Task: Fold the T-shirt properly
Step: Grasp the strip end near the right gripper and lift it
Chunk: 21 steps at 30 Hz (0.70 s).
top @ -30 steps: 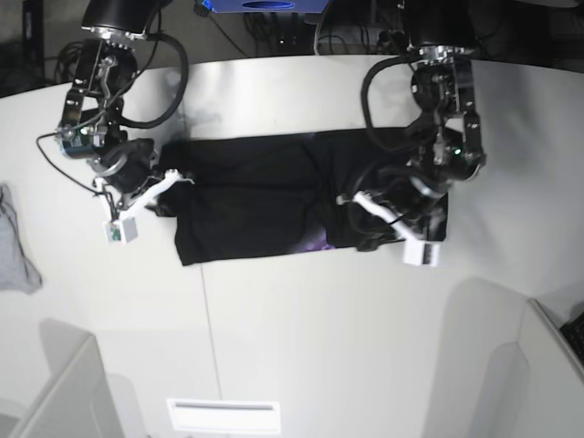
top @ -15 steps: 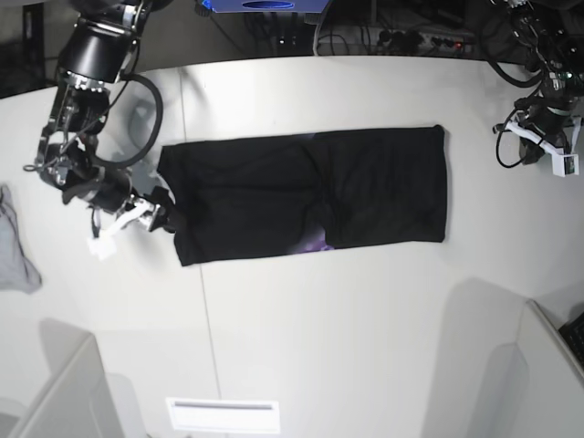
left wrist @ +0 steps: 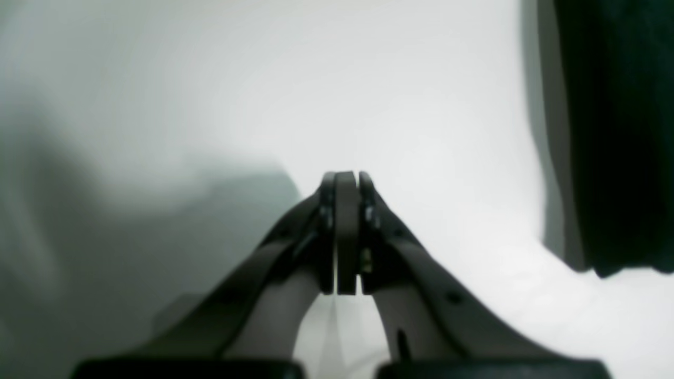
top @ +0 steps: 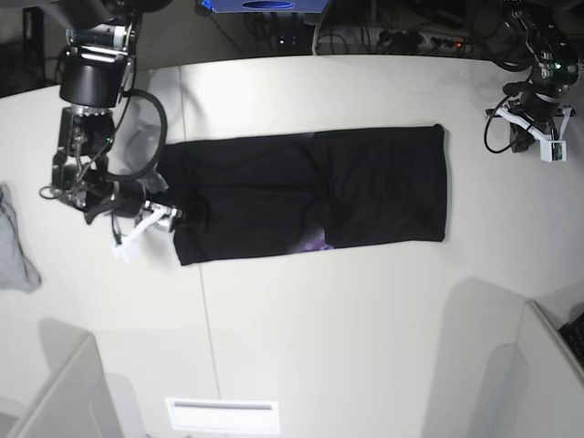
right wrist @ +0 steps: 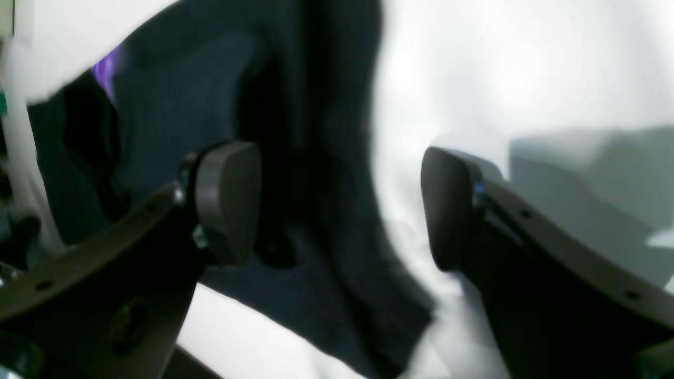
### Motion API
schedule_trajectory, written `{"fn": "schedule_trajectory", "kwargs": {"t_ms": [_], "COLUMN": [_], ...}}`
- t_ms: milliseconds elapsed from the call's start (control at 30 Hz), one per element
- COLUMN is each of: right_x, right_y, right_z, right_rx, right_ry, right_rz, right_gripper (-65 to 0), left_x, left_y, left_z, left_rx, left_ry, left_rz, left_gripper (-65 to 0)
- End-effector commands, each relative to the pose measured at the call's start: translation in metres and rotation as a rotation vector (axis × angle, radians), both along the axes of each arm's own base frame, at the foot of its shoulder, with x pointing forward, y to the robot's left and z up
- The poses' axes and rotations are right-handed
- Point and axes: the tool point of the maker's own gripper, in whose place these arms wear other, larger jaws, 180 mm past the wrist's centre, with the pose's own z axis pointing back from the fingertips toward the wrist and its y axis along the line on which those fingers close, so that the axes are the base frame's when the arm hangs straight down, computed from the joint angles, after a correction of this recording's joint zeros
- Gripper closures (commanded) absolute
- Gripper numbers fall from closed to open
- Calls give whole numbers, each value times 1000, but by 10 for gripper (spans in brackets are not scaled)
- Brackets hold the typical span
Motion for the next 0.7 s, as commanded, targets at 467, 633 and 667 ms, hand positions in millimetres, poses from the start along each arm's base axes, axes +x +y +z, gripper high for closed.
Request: {"fn": "schedule_trajectory", "kwargs": {"t_ms": [467,633,667], "right_x": [-6,-13,-13], "right_y": [28,28,29], "right_z": [8,-6,-7], "right_rx": [87,50,53], "right_ry": [-58,-18,-16], "right_rz": [82,89,88], "right_gripper": [-432,-432,-432], "left_x": [16,17,18], "left_y": [-16,-18,-18], "left_z": [5,4,5], "left_rx": [-11,-14,-14], "left_ry": [-36,-38,-40], "left_rz": [-51,-55,-55], "left_gripper": [0,0,0]}}
